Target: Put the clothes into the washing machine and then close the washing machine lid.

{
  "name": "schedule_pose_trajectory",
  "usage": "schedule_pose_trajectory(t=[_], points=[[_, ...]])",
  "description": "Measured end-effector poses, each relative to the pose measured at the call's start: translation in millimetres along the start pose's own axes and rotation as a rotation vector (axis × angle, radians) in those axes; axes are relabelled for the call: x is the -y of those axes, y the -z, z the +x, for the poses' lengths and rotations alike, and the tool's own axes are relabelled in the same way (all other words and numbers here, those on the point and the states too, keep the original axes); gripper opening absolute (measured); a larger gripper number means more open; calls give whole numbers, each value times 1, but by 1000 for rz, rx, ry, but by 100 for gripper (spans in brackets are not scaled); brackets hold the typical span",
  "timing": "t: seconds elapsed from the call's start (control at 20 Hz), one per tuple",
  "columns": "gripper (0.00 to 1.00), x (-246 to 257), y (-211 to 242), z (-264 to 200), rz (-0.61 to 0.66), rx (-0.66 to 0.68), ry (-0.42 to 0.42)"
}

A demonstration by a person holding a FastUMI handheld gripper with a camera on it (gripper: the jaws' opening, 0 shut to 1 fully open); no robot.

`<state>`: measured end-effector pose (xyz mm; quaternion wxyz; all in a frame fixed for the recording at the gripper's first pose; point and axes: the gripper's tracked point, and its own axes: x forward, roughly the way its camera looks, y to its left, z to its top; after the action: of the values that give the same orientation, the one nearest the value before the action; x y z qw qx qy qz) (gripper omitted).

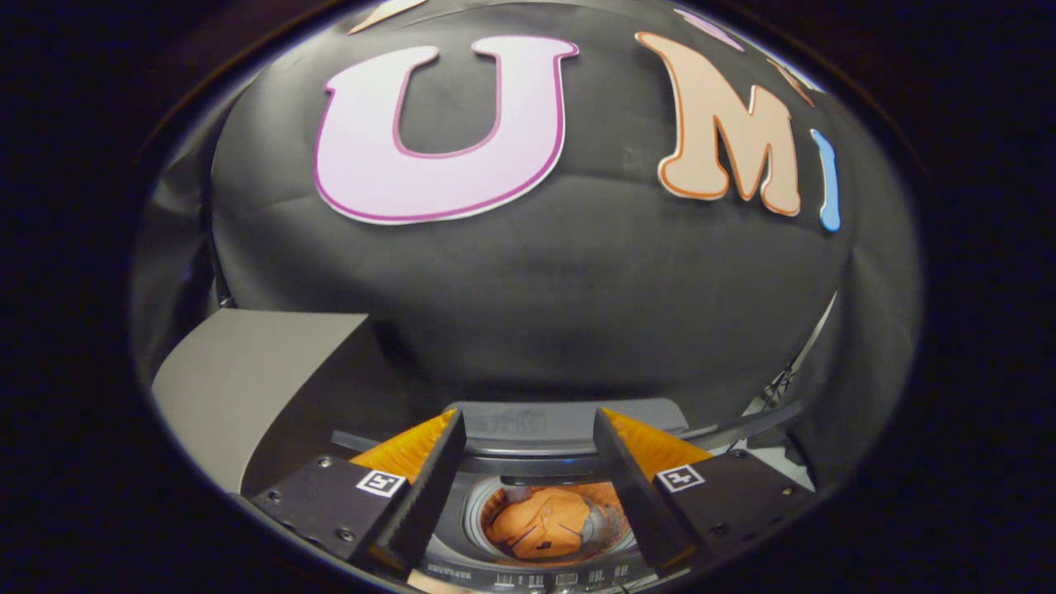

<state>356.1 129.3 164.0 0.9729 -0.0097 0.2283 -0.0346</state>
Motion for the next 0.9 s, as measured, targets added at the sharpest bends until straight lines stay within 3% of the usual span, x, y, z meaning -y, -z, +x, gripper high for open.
schedule_pose_trajectory(t=[0.55,0.9], points=[[96,77,6,-74,120,309,8],[97,123,53,-132,81,446,-20]])
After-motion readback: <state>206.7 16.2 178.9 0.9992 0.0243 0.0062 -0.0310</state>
